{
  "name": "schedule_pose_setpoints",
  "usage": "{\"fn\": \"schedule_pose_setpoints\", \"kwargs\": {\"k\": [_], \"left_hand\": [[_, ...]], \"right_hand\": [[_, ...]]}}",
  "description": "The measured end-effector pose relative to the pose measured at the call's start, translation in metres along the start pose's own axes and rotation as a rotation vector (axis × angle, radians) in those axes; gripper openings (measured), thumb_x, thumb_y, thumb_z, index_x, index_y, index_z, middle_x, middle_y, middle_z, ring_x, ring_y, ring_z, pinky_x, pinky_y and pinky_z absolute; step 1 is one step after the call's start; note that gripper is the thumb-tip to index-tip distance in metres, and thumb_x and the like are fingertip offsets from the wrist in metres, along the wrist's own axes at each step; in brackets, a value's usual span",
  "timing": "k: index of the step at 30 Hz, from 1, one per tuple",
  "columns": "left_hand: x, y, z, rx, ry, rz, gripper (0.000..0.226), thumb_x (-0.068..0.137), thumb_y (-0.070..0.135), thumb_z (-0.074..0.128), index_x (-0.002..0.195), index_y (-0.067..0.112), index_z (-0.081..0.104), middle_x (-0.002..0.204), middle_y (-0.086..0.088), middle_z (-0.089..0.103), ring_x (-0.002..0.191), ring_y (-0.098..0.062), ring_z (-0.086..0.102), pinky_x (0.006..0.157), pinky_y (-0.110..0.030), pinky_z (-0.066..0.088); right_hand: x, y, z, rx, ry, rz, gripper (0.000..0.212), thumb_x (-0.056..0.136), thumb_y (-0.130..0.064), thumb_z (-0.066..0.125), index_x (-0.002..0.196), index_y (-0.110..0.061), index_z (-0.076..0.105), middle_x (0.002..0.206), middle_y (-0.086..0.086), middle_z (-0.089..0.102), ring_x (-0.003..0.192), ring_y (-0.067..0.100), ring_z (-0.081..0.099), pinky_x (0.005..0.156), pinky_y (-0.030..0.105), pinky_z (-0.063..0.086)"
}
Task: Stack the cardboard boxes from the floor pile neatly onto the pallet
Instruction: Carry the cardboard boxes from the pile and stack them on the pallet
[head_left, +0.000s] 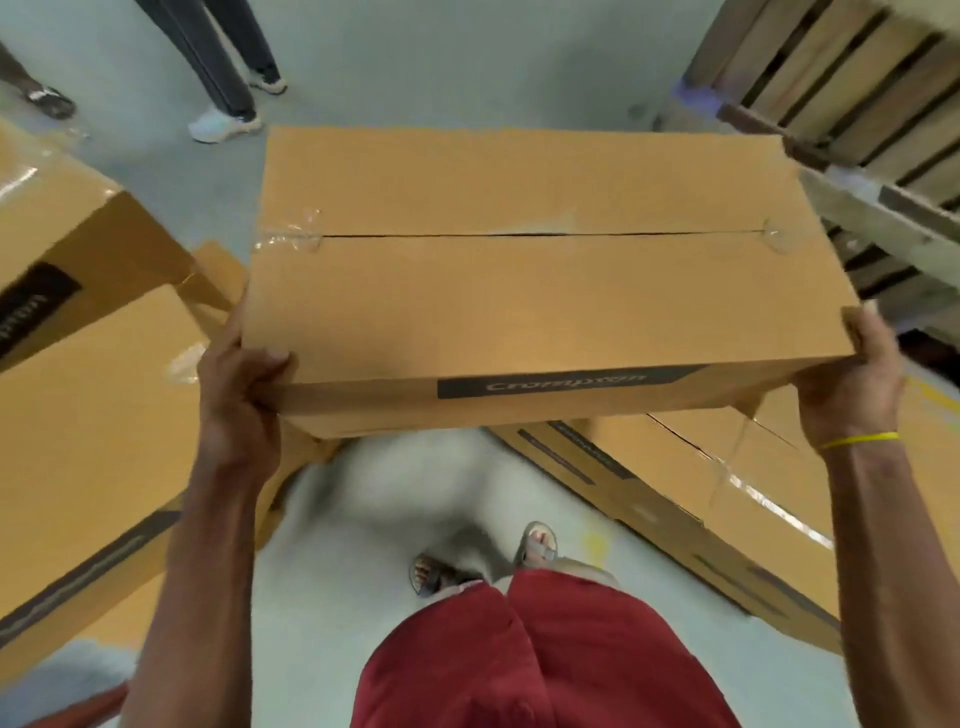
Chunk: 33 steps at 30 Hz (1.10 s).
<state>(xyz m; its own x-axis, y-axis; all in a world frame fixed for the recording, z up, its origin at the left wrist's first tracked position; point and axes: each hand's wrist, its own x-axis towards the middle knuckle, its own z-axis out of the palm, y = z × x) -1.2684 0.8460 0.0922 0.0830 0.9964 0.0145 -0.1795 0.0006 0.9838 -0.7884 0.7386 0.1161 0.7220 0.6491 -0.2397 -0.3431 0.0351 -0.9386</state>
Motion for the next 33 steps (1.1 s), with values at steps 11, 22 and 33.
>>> {"fn": "schedule_pose_setpoints", "kwargs": {"k": [11,22,33], "left_hand": [[0.035,-0.039,0.154,0.131,-0.374,-0.253,0.043,0.069,0.006,0.043,0.102,0.013,0.069,0.075,0.008,0.067,0.069,-0.010,0.057,0.054,-0.019,0.041],[0.048,-0.063,0.233,0.169,-0.324,-0.315,0.036,0.097,0.010,0.049,0.124,0.018,0.070,0.102,0.004,0.075,0.091,-0.014,0.069,0.069,-0.022,0.055],[0.129,-0.087,0.240,0.324,-0.654,-0.458,0.097,0.053,0.040,0.092,0.142,0.026,0.057,0.126,0.000,0.073,0.113,-0.018,0.069,0.090,-0.035,0.053]], "right_hand": [[-0.013,-0.010,-0.182,-0.002,0.369,-0.013,0.035,0.097,-0.016,0.057,0.075,-0.029,0.082,0.083,-0.018,0.073,0.087,0.002,0.068,0.082,0.019,0.047],[0.010,-0.004,-0.235,-0.004,0.392,-0.009,0.043,0.100,-0.015,0.053,0.073,-0.030,0.082,0.083,-0.021,0.074,0.082,-0.005,0.069,0.076,0.016,0.048],[0.011,0.008,-0.203,-0.079,0.509,0.041,0.018,0.103,-0.016,0.049,0.115,-0.017,0.063,0.081,-0.023,0.070,0.068,-0.016,0.064,0.067,0.012,0.045]]}}
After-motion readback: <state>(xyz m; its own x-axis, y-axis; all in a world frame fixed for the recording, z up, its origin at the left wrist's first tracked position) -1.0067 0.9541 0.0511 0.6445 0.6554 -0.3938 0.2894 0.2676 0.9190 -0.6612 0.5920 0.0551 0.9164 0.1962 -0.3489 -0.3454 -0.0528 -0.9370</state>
